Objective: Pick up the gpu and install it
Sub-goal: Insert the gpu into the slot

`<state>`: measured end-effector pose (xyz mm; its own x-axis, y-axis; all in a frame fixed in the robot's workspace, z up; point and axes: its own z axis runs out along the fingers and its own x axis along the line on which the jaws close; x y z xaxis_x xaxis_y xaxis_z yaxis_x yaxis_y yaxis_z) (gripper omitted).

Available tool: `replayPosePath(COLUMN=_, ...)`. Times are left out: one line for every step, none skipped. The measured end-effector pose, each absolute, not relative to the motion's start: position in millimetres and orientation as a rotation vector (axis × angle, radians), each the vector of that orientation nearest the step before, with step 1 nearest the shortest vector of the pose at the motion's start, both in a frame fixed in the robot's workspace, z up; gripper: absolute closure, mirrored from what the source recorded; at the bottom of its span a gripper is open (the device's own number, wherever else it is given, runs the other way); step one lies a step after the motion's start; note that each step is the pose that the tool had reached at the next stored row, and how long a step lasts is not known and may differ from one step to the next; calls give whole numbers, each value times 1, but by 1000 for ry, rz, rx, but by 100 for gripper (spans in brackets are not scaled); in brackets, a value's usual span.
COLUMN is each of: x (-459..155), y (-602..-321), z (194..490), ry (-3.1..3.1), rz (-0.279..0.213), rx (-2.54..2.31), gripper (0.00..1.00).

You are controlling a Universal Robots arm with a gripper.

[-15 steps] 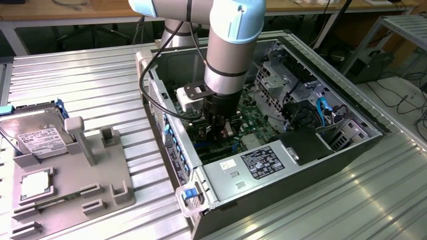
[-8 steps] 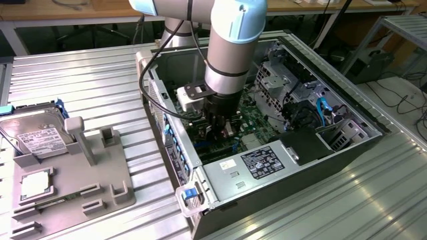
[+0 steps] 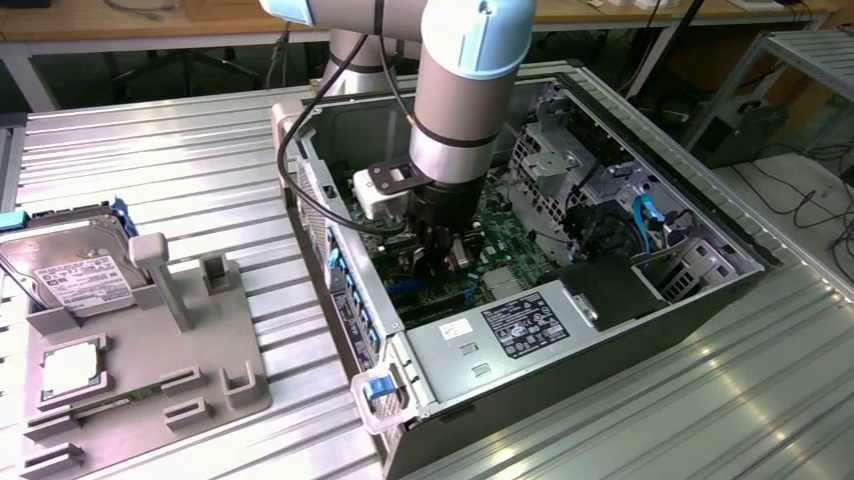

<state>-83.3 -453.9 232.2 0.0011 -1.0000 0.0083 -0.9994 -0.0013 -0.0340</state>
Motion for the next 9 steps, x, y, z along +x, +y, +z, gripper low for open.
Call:
replayPosePath(x=-83, y=-454, z=232, ry=2207, rz=-47, rx=-2210, gripper=72)
replayPosePath(x=-83, y=-454, z=231, ry=2207, rz=-47, rx=-2210, gripper=72)
replayPosePath(x=-83, y=-454, z=230, ry=2207, rz=-46, rx=-2209, gripper=72)
replayPosePath(x=-83, y=-454, z=230, ry=2206, rz=-45, rx=-2209, gripper=72)
replayPosePath(x=-83, y=-454, z=229, ry=2206, rz=-44, rx=-2208, gripper=72)
replayPosePath(x=-83, y=-454, z=228, ry=2205, rz=-43, rx=-2208, gripper=72)
replayPosePath(x=-83, y=-454, z=227, ry=2204, rz=-40, rx=-2206, gripper=72)
replayPosePath(x=-83, y=-454, z=226, ry=2203, rz=-38, rx=-2206, gripper=72)
replayPosePath(x=-83, y=-454, z=226, ry=2202, rz=-36, rx=-2205, gripper=72)
